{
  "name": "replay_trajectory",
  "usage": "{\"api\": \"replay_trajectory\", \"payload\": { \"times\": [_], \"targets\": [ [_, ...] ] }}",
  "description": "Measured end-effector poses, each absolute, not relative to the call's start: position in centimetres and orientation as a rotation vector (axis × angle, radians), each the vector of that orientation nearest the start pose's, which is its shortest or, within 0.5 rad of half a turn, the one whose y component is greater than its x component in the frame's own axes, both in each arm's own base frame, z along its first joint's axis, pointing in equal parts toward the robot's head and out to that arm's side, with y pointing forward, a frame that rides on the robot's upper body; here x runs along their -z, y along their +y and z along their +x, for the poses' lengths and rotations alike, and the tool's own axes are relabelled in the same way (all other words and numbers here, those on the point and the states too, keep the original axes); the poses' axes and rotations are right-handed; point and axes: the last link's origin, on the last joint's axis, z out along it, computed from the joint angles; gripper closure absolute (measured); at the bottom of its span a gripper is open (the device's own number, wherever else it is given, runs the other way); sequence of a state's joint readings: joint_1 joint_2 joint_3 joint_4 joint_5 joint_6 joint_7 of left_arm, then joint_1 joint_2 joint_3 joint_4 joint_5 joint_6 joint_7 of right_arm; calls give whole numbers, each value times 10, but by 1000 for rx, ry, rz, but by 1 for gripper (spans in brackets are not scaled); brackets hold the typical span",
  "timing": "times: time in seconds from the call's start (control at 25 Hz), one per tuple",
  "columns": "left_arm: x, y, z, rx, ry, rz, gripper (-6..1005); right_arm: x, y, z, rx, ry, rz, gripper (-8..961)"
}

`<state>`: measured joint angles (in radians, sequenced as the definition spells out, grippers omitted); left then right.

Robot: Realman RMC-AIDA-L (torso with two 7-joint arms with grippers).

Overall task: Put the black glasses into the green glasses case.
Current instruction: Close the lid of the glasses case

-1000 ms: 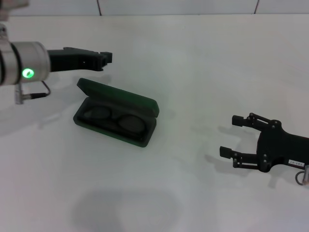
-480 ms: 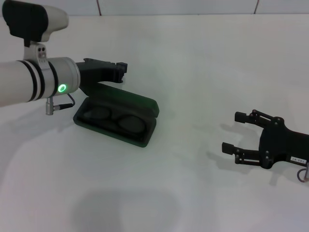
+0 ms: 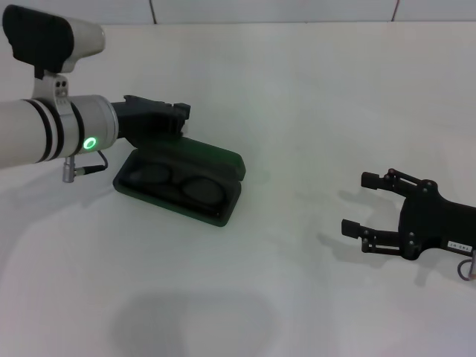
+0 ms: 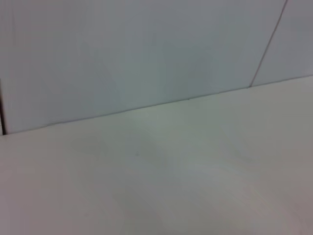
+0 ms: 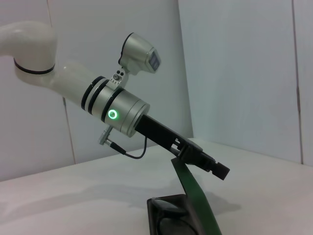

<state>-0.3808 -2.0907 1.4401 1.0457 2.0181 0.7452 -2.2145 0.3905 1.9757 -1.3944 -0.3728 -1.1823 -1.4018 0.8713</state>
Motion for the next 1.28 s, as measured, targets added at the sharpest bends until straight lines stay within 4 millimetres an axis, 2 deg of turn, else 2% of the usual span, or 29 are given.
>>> {"api": "replay_trajectory", "payload": {
  "times": [0.64, 1.28],
  "targets": [
    [33, 368, -257, 264, -994, -2285, 869, 36, 288, 287, -831, 356, -2637, 75],
    [38, 359, -275, 366, -916, -2304, 864, 36, 288, 286, -840, 367, -2635, 76]
  ]
}}
